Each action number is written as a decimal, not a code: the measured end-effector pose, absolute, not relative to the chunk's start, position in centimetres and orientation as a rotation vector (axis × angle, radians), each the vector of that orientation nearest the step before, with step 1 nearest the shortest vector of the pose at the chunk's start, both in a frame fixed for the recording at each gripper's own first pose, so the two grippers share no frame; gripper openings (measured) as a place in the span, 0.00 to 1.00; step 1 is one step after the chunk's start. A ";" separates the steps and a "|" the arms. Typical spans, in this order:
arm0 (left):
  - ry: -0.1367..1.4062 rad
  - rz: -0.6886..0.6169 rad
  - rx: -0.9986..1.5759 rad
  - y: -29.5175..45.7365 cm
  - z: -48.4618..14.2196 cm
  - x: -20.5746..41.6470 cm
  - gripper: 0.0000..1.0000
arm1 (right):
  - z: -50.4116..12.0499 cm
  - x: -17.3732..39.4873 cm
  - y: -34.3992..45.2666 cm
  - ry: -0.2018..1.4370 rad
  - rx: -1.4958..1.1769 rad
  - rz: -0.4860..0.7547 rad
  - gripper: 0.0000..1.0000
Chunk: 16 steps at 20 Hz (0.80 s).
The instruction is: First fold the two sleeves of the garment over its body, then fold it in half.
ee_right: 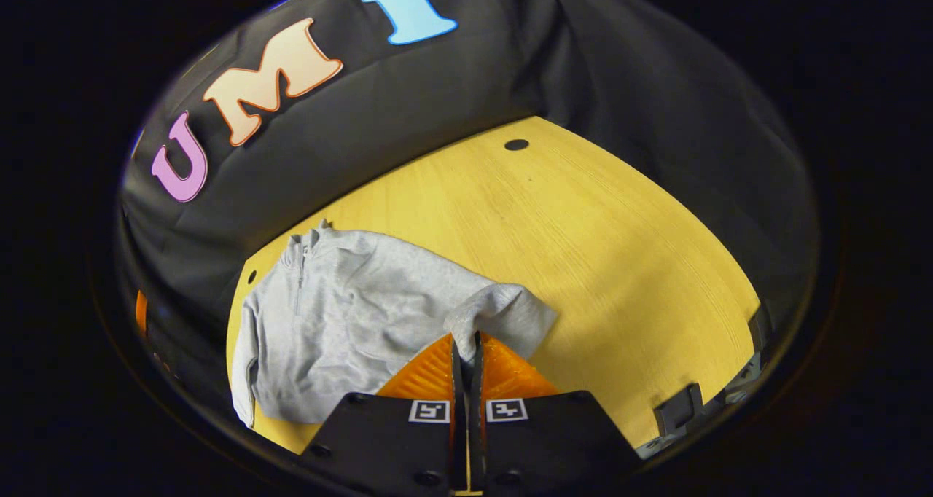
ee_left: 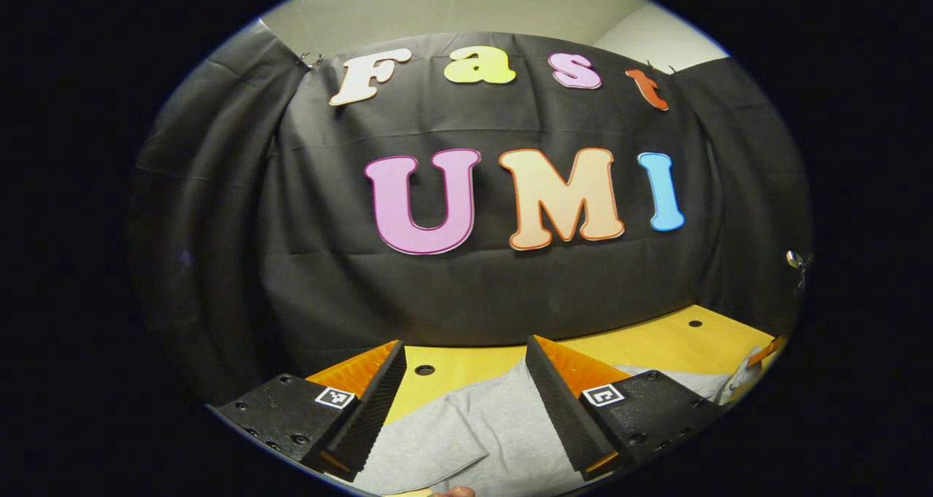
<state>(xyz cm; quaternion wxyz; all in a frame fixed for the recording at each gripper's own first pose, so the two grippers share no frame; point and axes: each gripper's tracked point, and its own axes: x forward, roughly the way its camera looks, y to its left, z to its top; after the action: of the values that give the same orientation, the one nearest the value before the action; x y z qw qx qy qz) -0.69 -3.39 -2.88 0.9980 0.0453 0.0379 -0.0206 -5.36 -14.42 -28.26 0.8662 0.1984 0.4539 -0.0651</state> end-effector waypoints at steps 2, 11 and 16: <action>0.078 -0.003 0.093 -1.5 -2.7 -1.1 0.99 | -27.3 -3.0 -12.6 0.929 0.422 -0.099 0.04; 0.103 0.160 0.098 6.7 -3.2 -3.5 0.96 | -24.6 4.1 -2.9 0.879 0.400 0.080 0.01; 0.123 0.229 0.099 10.4 -3.8 -5.4 0.99 | -23.4 5.9 3.6 0.862 0.377 0.191 0.04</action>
<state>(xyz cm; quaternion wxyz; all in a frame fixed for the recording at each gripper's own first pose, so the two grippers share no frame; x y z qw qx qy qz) -5.45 10.42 -3.79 0.9904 0.0494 0.0611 0.1142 5.91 3.57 -23.36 0.8871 0.1813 0.4145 0.0918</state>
